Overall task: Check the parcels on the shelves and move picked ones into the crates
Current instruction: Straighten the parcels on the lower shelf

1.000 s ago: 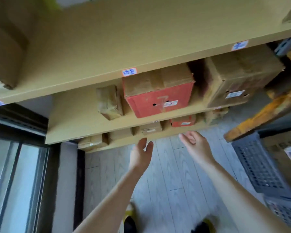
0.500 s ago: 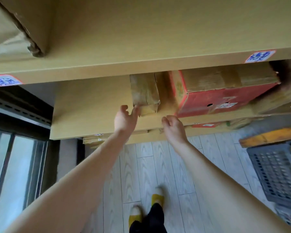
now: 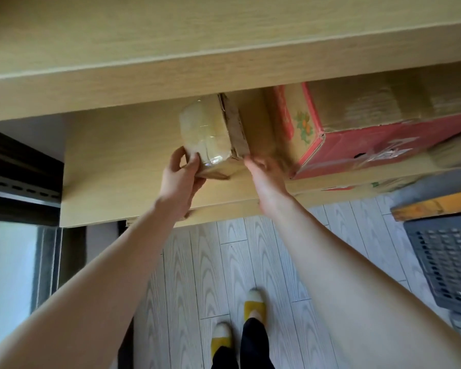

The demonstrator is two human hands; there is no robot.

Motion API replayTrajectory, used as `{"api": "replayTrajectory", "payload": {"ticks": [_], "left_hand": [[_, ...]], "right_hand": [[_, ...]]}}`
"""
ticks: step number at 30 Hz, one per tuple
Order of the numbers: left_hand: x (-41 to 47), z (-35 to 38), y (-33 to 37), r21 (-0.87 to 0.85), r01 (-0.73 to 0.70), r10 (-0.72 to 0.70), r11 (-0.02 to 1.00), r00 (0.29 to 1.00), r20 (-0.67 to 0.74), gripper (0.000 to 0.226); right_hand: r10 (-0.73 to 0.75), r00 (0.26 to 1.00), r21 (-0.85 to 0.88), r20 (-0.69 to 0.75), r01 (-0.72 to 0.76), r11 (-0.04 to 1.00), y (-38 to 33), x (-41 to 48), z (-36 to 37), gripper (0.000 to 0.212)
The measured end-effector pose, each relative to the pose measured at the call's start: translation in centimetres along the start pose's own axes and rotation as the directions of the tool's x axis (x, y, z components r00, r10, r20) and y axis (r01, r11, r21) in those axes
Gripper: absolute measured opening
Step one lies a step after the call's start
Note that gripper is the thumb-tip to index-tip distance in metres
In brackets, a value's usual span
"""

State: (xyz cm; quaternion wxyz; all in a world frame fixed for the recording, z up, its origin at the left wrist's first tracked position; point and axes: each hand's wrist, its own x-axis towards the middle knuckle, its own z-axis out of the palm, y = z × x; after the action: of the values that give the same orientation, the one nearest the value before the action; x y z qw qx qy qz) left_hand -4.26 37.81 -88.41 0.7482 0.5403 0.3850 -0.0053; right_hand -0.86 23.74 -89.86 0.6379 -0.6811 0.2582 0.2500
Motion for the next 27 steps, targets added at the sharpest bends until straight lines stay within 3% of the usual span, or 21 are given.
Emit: {"api": "replayTrajectory", "payload": {"ticks": [2,3,6,8,10,12,14,17,20,21,23,24,26,27], "left_hand": [[0.1,-1.2,0.3,0.052,-0.051,0.051,0.997,0.999,0.006,0.046],[0.0,-1.6,0.5,0.124,-0.093,0.094,0.988,0.996,-0.005,0.051],[0.4,-2.5,0.8,0.219,-0.166,0.174,0.962,0.985,-0.016,0.043],[0.7,-2.8,0.8,0.249,-0.147,0.150,0.957,0.989,0.005,0.041],[1.0,-2.7,0.2,0.403,-0.182,0.163,0.897,0.983,0.082,0.051],[1.3,-2.3,-0.7,0.477,-0.216,0.150,0.852,0.974,0.172,0.043],[1.5,-1.8,-1.3,0.454,-0.202,0.124,0.868,0.973,0.195,0.031],[1.8,-1.6,-0.9,0.453,-0.174,0.089,0.874,0.975,0.202,0.030],[1.4,-0.9,-0.3,0.574,-0.158,0.101,0.803,0.986,0.130,0.033],[0.9,-0.6,0.0,0.650,-0.158,0.161,0.743,0.985,0.056,0.032],[-0.9,0.4,0.8,0.733,-0.192,0.336,0.653,0.940,-0.053,0.027],[-2.0,0.9,1.0,0.731,-0.257,0.414,0.632,0.910,-0.038,0.032],[-4.4,2.7,1.1,0.700,-0.380,0.478,0.605,0.876,0.061,0.045],[-5.5,3.7,1.2,0.678,-0.419,0.477,0.603,0.872,0.114,0.050]], "right_hand": [[0.010,0.997,-0.025,0.071,-0.008,1.000,0.1,0.2,0.5,0.059],[0.017,0.994,-0.026,0.111,-0.014,1.000,0.1,0.2,0.8,0.062],[-0.007,0.974,0.011,0.228,0.004,1.000,0.2,0.2,1.8,0.027],[-0.097,0.980,0.037,0.176,0.092,0.995,0.6,0.1,2.4,0.022],[-0.173,0.980,0.003,0.096,0.173,0.985,0.9,-0.3,2.7,0.045],[-0.259,0.966,-0.088,0.023,0.260,0.962,1.3,-0.6,3.0,0.060],[-0.324,0.946,-0.147,-0.005,0.320,0.936,1.6,-0.8,3.2,0.060],[-0.304,0.952,-0.184,-0.015,0.297,0.937,1.6,-0.9,3.3,0.063],[-0.266,0.964,-0.197,-0.008,0.259,0.946,1.5,-1.4,2.9,0.042],[-0.249,0.968,-0.199,-0.020,0.240,0.950,1.4,-2.0,2.4,0.032],[-0.191,0.978,-0.178,-0.081,0.174,0.968,1.6,-3.6,0.5,0.040],[-0.178,0.976,-0.168,-0.121,0.157,0.973,1.8,-4.6,-1.0,0.042],[-0.231,0.946,-0.135,-0.226,0.204,0.970,1.6,-6.4,-4.8,0.016],[-0.264,0.915,-0.128,-0.303,0.236,0.963,1.2,-6.9,-6.8,0.013]]}}
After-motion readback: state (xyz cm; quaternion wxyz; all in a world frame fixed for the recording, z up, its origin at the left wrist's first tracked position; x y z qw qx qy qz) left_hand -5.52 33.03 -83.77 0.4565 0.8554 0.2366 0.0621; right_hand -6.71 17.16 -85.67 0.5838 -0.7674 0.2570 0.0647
